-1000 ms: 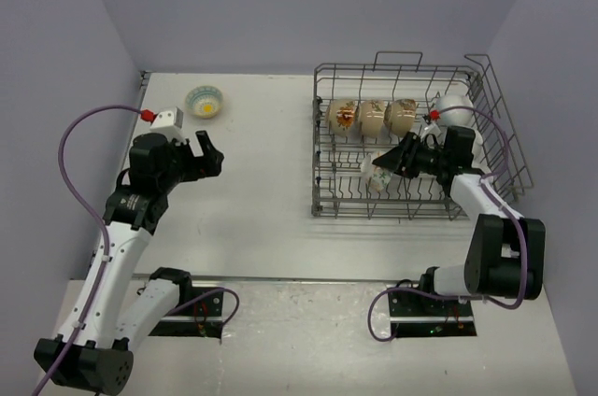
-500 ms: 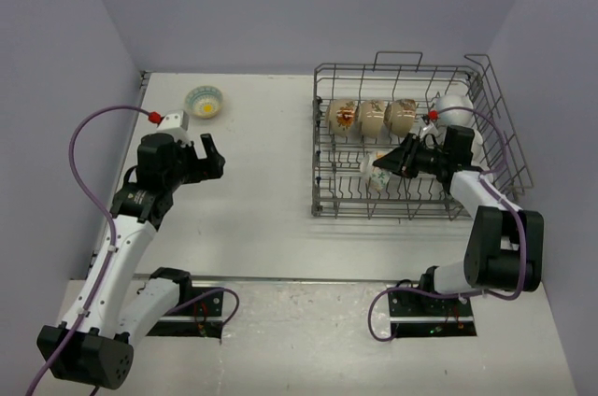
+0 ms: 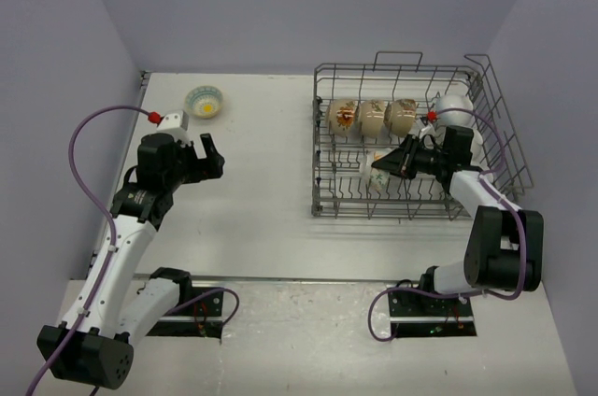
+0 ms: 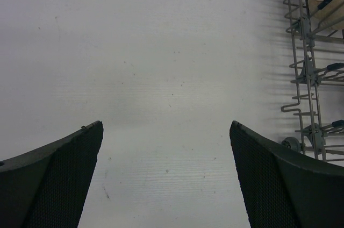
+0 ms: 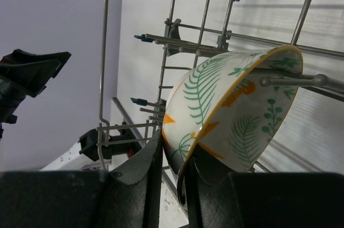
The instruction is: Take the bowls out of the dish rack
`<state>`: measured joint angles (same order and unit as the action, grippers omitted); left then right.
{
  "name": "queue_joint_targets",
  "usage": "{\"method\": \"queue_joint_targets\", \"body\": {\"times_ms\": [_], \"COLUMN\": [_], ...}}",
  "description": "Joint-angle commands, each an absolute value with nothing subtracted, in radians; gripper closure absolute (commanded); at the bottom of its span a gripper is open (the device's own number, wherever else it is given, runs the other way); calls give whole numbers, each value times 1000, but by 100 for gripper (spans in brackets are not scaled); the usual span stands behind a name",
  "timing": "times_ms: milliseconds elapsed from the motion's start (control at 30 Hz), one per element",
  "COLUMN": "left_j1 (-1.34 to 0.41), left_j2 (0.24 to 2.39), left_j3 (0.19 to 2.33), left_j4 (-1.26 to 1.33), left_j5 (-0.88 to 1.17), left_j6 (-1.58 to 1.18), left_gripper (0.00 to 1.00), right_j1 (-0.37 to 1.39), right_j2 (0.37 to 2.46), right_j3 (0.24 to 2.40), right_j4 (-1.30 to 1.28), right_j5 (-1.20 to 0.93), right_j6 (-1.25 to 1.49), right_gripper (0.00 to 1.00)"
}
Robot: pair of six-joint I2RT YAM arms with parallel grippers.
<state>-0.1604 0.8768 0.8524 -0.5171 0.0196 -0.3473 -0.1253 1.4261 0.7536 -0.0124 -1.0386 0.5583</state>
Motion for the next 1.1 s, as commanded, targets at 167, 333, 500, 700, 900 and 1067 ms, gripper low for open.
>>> {"method": "queue_joint_targets", "body": {"times_ms": [167,333,500,700,900,1067], "left_j1": [-166,-166,-166,-166,-166,-166], "left_j2": [874,870,864,864,861,859], "left_j3": [850,847,844,844,841,839], "left_j4": [-479,-479,-479,-479,-479,-477], "left_j5": [5,5,5,5,5,5], "left_j6": [-325,-325,-325,-325,-325,-324], "left_gripper": [0,0,0,0,0,0], "right_j1": [-124,-124,-124,-124,-126,-126], "right_j2": [1364,1333,1322,1309,1302,1290], "right_j3": [845,862,861,818,827,833], "right_j4": [54,37,55,187,235,249], "right_j5": [-1109,-1111,-1120,-1167,-1175,-1187], "right_j6": [581,587,606,691,742,762], "right_gripper": [100,100,100,100,100,100]}}
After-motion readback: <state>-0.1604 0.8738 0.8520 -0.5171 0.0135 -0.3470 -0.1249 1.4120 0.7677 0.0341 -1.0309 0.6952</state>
